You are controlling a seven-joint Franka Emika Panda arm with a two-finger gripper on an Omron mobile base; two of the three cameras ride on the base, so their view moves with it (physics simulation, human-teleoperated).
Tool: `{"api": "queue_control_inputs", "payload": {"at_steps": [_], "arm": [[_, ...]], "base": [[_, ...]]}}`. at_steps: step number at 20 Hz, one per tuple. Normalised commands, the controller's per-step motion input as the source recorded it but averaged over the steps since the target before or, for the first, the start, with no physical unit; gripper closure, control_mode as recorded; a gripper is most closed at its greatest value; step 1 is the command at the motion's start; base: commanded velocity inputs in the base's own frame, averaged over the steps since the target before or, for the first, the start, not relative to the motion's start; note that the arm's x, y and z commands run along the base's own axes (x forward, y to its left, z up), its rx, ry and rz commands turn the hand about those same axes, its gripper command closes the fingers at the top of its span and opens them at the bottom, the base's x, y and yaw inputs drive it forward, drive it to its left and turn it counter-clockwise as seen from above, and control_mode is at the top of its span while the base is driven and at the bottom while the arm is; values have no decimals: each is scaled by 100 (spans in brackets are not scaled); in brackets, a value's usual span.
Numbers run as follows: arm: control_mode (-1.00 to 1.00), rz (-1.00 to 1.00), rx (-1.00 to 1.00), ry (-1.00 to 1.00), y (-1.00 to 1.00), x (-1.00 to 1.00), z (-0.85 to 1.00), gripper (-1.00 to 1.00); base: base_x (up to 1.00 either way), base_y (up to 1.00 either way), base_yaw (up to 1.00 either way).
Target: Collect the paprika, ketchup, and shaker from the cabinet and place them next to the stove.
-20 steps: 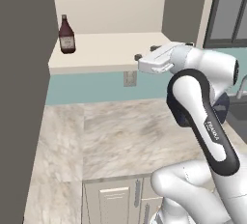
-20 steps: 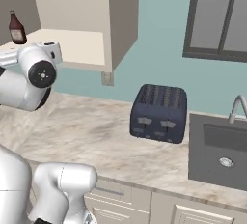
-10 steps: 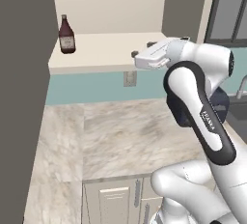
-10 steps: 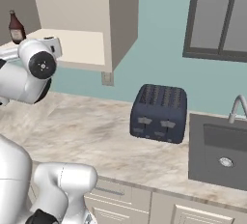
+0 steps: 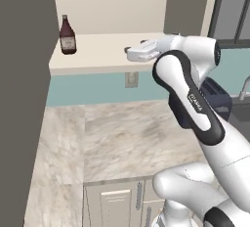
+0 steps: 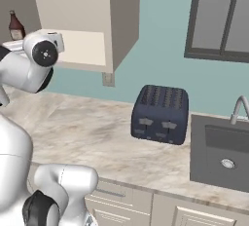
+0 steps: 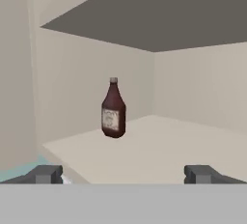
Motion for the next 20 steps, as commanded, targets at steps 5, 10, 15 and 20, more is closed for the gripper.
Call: {"api": "queue_control_inputs", "payload": {"at_steps": [5, 10, 15, 20], "arm": [[-100, -2, 0, 2, 21, 29, 3, -100], [-100, -2, 0, 0, 20, 17, 10, -100], [-100, -2, -1, 0, 26, 13, 19, -100], [-100, -4, -4, 0, 34, 13, 19, -100]], "base": [[0, 0, 0], [0, 0, 0], [0, 0, 0], [0, 0, 0]]}}
